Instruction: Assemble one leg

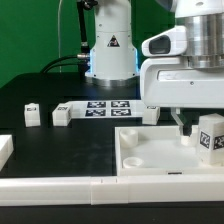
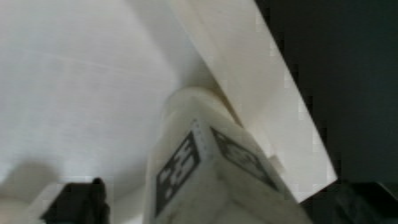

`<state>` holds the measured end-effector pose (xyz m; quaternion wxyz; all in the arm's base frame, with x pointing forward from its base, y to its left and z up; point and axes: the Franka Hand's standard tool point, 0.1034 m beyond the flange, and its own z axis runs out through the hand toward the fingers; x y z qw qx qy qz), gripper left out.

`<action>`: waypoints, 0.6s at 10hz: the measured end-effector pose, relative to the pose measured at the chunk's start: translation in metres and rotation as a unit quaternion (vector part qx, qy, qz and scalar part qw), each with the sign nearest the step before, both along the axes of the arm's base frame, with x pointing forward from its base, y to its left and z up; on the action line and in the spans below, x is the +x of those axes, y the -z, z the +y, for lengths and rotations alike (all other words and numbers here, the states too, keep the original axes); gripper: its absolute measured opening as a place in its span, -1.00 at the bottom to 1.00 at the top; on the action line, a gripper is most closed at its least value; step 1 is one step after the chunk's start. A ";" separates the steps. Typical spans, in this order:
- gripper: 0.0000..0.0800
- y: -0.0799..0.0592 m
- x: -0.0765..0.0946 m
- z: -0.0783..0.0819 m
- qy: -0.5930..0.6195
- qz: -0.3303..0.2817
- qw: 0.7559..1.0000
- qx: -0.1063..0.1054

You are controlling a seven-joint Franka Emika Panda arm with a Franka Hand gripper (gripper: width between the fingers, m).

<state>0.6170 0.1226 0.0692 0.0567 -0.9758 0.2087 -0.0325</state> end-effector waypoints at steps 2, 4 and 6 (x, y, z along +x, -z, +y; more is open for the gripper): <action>0.62 0.001 -0.002 -0.002 -0.123 -0.006 0.992 -0.013; 0.62 0.000 0.000 -0.003 -0.206 -0.014 0.978 -0.022; 0.62 -0.001 0.001 -0.005 -0.329 -0.022 0.943 -0.045</action>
Offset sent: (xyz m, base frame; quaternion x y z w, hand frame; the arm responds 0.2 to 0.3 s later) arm 0.0049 0.0026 0.0048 -0.0061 -0.0158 -0.2181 0.9758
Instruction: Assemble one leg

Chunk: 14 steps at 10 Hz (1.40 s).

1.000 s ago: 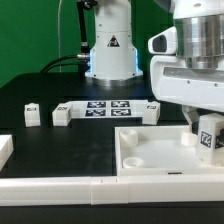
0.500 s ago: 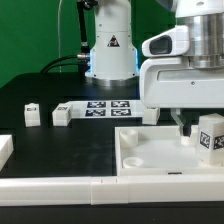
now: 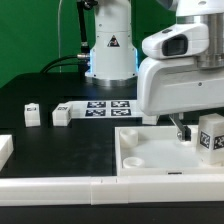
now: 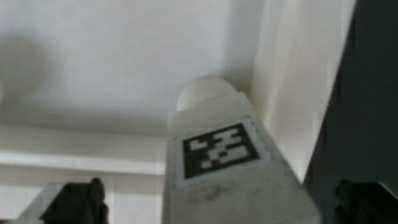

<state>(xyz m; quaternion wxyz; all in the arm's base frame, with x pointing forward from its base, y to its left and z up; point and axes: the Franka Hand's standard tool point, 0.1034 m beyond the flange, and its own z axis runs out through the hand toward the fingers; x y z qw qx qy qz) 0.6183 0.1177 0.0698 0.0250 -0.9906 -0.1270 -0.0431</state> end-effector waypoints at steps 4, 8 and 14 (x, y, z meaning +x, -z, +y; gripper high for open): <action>-0.28 0.001 0.000 -0.001 -0.015 -0.001 1.000 -0.001; -0.27 0.001 0.000 -0.001 0.049 0.001 0.999 0.006; -0.27 0.003 0.000 0.000 0.445 0.017 0.894 0.044</action>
Offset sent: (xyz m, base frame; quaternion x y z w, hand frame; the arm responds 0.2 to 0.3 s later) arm 0.0000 0.0000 0.0000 0.0000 0.0000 0.0000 1.0000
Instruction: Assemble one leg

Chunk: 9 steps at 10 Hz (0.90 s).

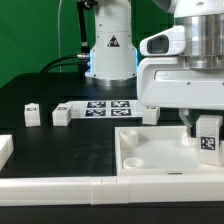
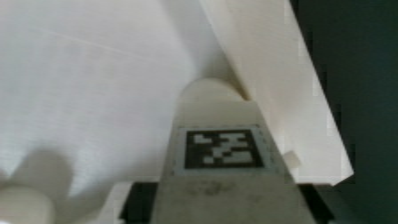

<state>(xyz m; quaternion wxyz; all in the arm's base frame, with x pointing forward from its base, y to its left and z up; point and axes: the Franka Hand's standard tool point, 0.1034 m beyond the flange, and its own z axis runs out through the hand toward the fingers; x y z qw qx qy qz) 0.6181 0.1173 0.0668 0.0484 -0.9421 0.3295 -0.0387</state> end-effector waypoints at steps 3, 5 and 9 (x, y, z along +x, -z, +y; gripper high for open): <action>-0.27 0.000 -0.001 0.004 0.175 0.011 0.984 0.018; -0.27 0.001 -0.001 0.004 0.200 0.013 0.979 0.026; 0.57 -0.001 0.000 0.004 0.095 0.005 0.995 0.016</action>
Offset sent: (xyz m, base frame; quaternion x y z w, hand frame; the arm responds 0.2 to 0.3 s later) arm 0.0085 -0.0059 -0.0013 0.0043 -0.0158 0.2087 0.9778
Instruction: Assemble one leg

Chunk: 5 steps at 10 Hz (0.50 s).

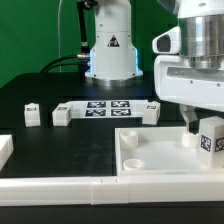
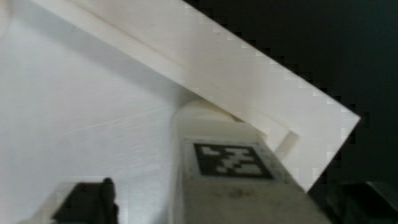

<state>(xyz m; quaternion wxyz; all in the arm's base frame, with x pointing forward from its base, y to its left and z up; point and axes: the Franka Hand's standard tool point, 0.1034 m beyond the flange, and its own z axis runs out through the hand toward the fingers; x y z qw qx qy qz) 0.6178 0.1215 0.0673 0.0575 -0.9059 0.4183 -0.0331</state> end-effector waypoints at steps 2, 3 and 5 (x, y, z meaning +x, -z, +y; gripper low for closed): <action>0.61 0.002 -0.001 -0.002 -0.121 -0.009 0.992 -0.014; 0.61 0.002 -0.001 -0.001 -0.201 -0.014 0.979 -0.022; 0.62 0.003 -0.003 0.001 -0.342 -0.019 0.938 -0.043</action>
Offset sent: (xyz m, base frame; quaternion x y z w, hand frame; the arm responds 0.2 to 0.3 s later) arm -0.0015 0.0121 -0.0025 -0.0035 -0.0424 -0.3568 0.9332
